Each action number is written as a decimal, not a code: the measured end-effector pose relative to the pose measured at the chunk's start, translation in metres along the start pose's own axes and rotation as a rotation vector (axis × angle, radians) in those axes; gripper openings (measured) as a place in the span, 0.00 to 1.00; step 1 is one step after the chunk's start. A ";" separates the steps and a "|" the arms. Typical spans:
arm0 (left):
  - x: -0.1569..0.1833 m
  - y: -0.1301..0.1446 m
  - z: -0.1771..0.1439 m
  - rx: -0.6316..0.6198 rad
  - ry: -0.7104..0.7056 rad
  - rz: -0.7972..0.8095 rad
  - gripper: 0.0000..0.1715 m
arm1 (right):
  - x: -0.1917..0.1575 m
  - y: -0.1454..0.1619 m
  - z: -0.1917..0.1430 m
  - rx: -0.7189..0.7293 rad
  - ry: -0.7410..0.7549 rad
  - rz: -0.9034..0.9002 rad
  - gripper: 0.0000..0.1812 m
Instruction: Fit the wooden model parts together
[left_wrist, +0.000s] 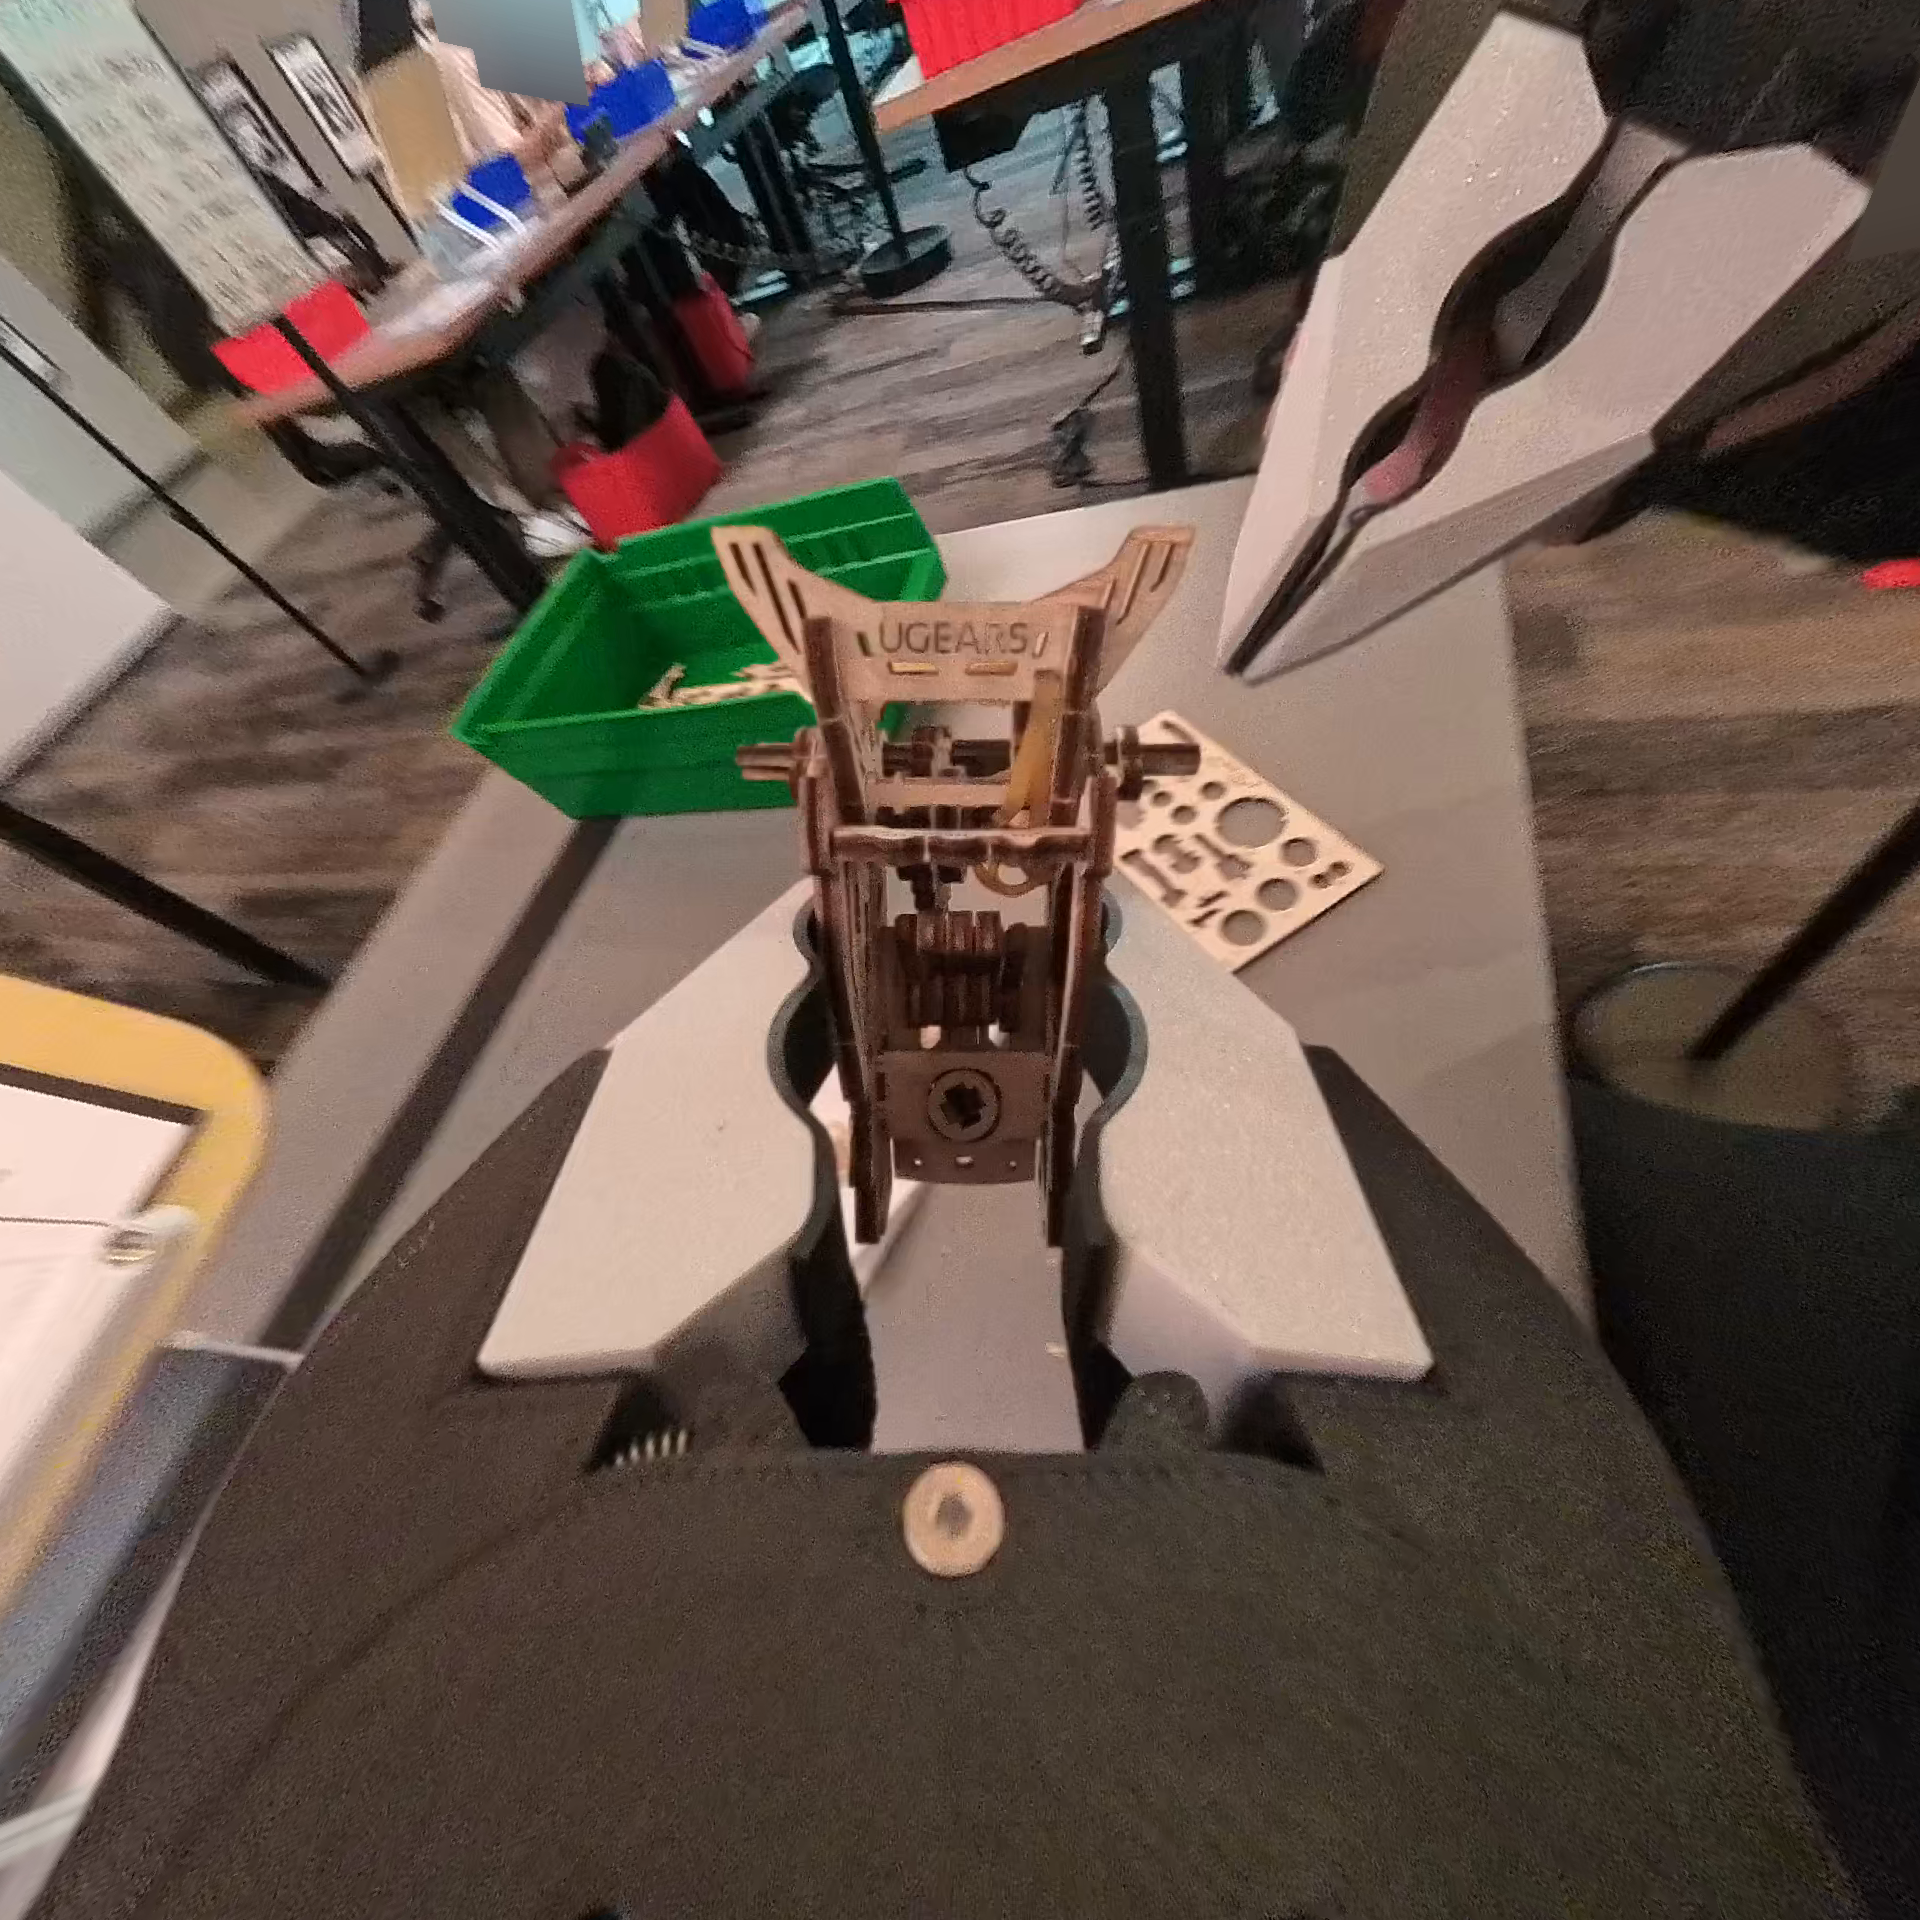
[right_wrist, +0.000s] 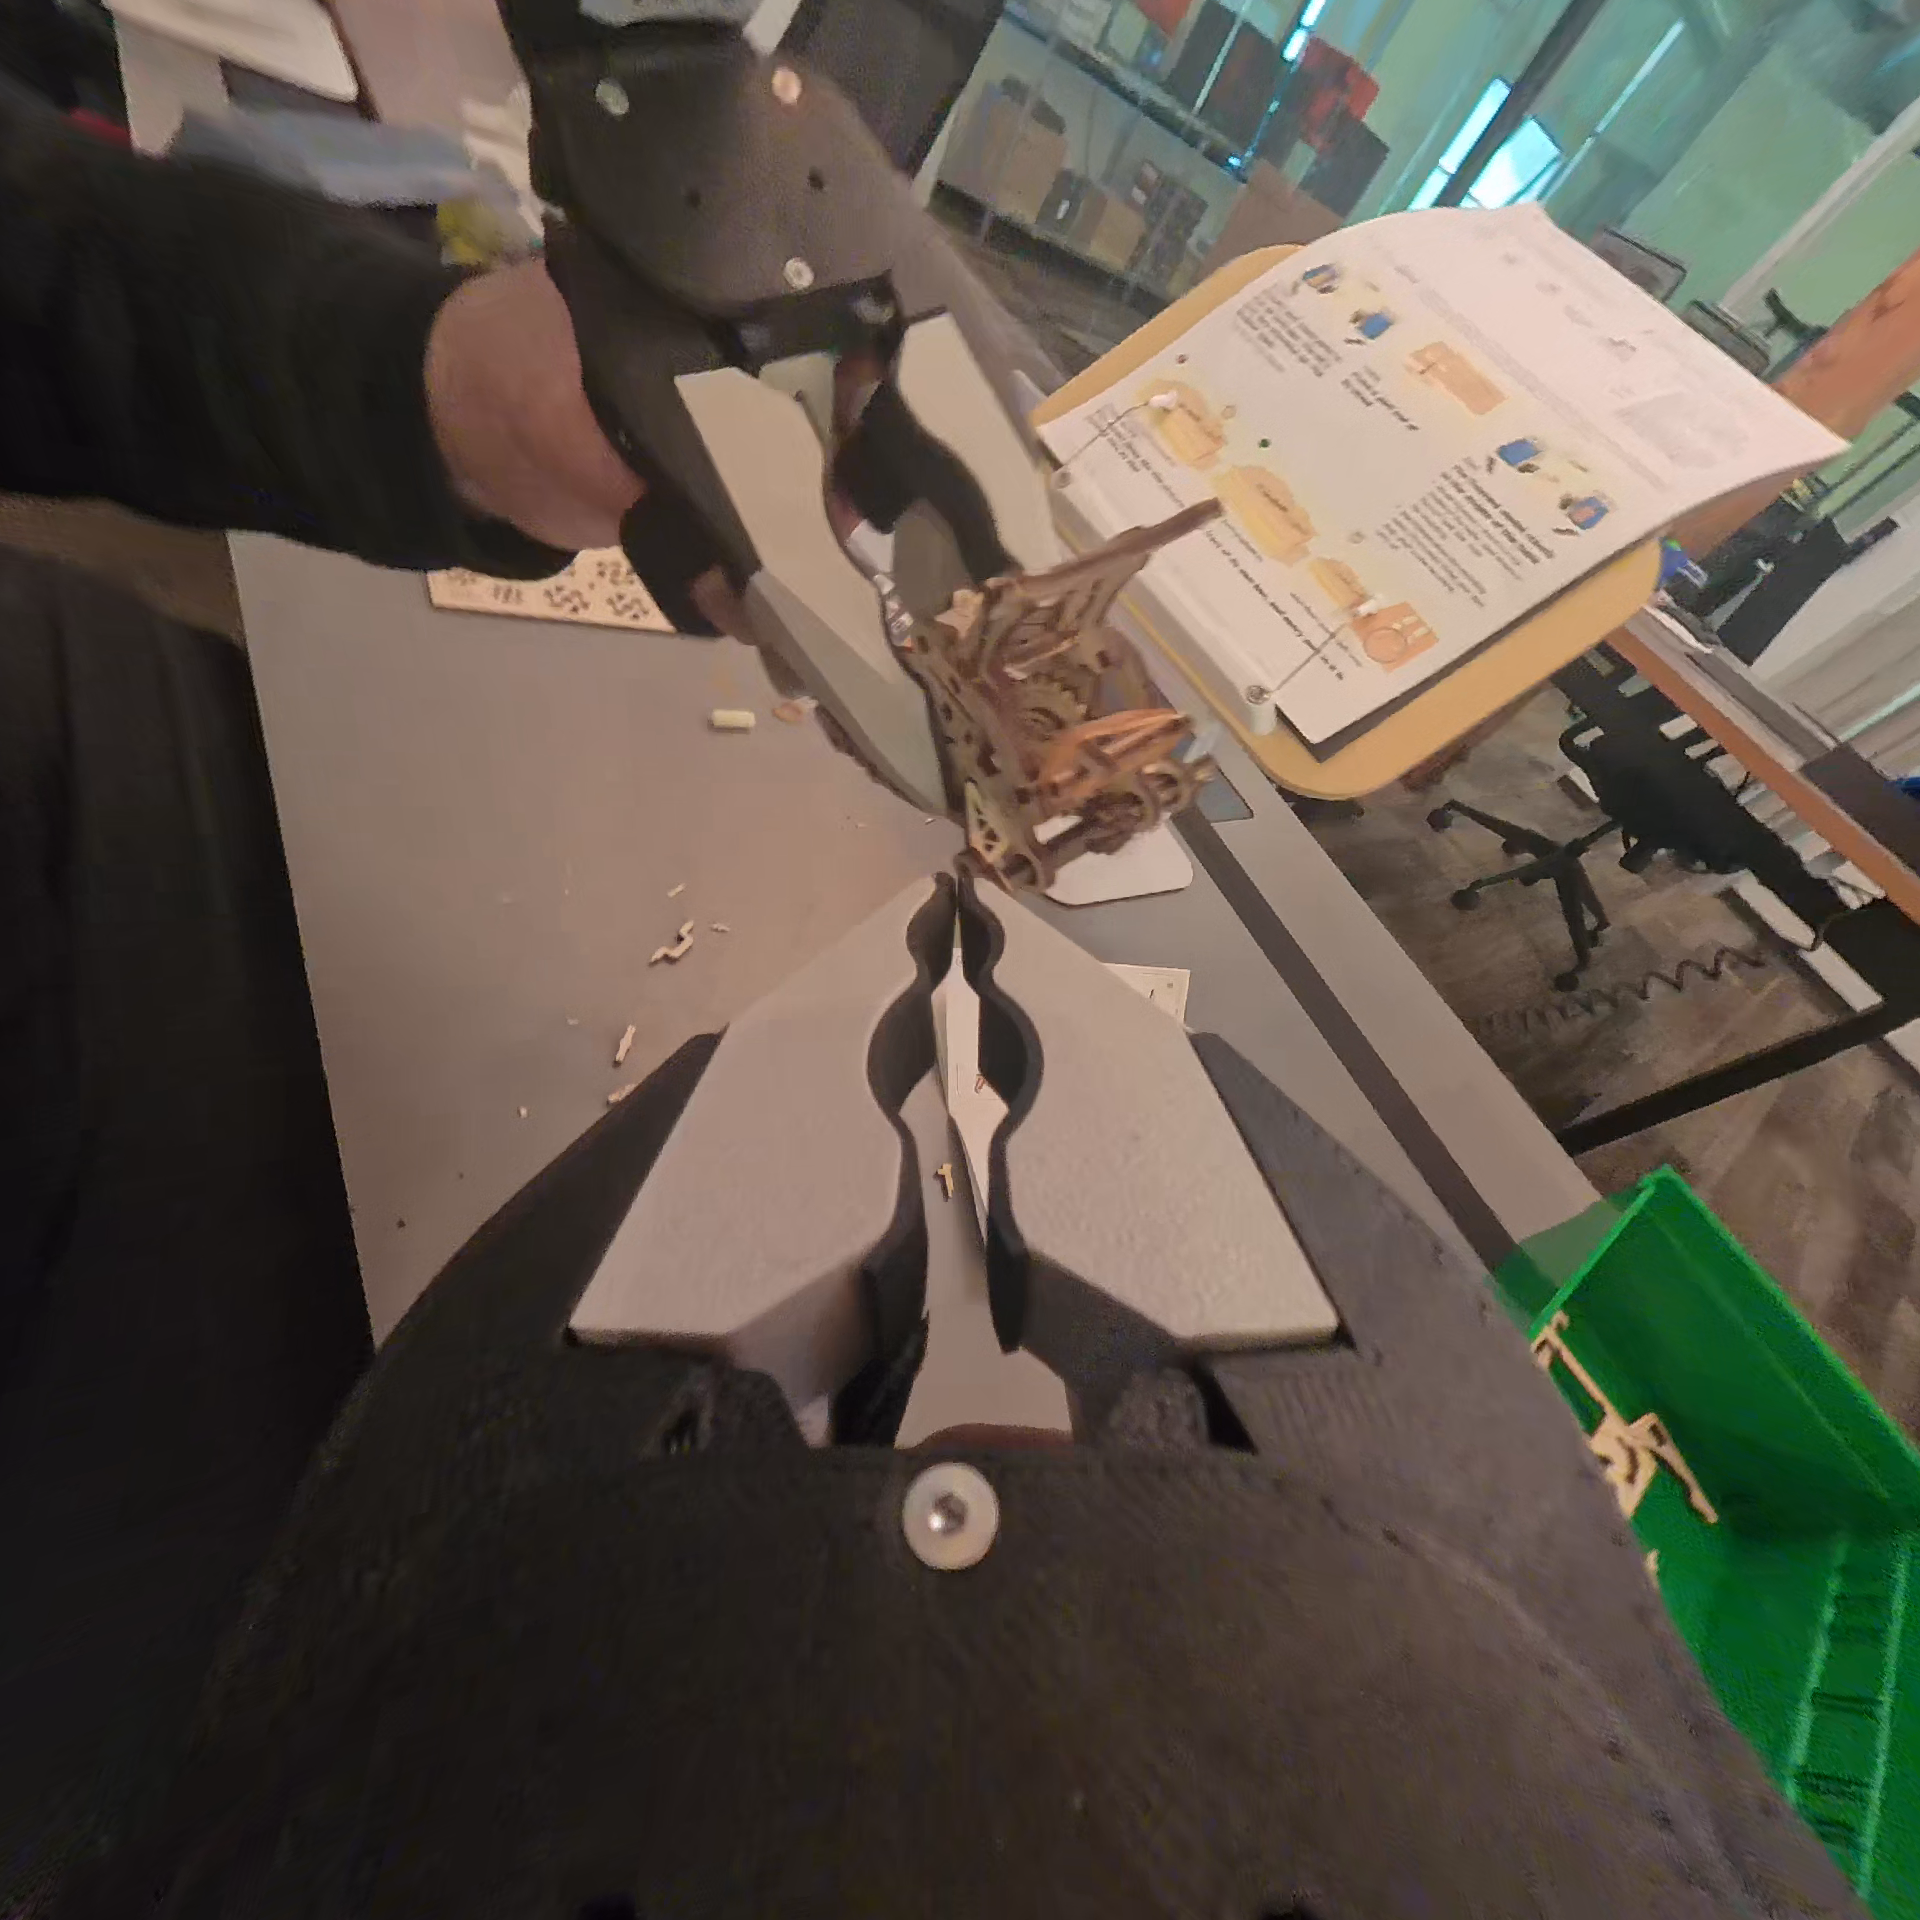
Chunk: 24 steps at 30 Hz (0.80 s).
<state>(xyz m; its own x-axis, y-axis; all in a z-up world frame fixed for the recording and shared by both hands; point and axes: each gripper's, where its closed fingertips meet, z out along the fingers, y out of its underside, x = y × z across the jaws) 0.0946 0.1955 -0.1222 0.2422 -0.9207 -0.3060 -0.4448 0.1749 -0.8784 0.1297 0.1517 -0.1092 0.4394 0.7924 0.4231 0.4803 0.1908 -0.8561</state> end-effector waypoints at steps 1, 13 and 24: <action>-0.001 0.001 0.001 0.003 0.038 -0.060 0.24 | 0.005 0.000 -0.002 0.011 0.007 0.031 0.00; -0.006 0.002 0.003 0.104 0.375 -0.508 0.25 | 0.023 0.006 0.009 0.156 -0.087 0.367 0.23; -0.004 -0.016 -0.049 0.398 0.737 -0.547 0.25 | 0.014 0.021 -0.006 0.225 -0.100 0.458 0.24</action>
<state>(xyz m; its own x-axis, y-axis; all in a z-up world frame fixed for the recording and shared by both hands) 0.0588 0.1796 -0.0885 -0.3280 -0.8721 0.3632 -0.0783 -0.3581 -0.9304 0.1504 0.1636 -0.1196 0.4864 0.8732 -0.0312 0.0754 -0.0775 -0.9941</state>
